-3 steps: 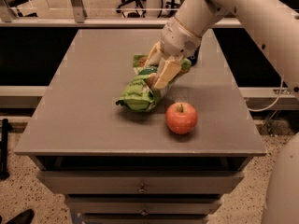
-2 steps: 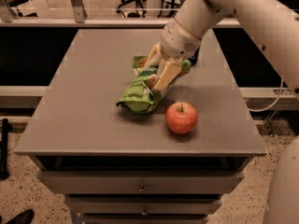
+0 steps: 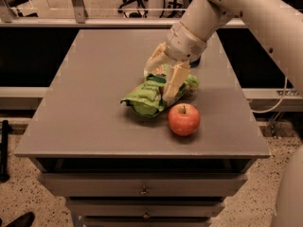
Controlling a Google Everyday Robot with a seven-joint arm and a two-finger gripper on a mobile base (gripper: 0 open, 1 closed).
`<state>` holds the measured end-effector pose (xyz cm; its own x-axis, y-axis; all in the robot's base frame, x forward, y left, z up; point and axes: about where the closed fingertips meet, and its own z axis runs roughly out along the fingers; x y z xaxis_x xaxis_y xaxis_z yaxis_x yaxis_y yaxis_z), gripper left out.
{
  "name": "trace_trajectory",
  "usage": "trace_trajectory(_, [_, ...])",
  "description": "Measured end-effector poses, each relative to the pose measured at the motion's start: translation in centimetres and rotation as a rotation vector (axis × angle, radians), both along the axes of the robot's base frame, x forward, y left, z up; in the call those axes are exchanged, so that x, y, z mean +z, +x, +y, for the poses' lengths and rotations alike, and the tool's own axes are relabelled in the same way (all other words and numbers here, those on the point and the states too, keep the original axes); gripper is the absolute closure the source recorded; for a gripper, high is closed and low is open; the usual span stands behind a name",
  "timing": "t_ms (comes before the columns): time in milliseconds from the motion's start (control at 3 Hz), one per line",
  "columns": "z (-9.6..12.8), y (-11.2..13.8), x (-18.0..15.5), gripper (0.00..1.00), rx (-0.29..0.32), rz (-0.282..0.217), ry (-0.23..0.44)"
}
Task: Move green rice chip bag near apple
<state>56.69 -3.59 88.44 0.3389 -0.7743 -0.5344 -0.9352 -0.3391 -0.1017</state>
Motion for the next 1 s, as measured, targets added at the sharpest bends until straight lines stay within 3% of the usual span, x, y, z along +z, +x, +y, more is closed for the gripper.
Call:
trace_trajectory(667, [-0.9, -0.1, -0.1, 0.0, -0.012, -0.017, 0.013])
trace_trajectory(1000, [-2.8, 0.8, 0.6, 0.0, -0.159, -0.039, 0.082])
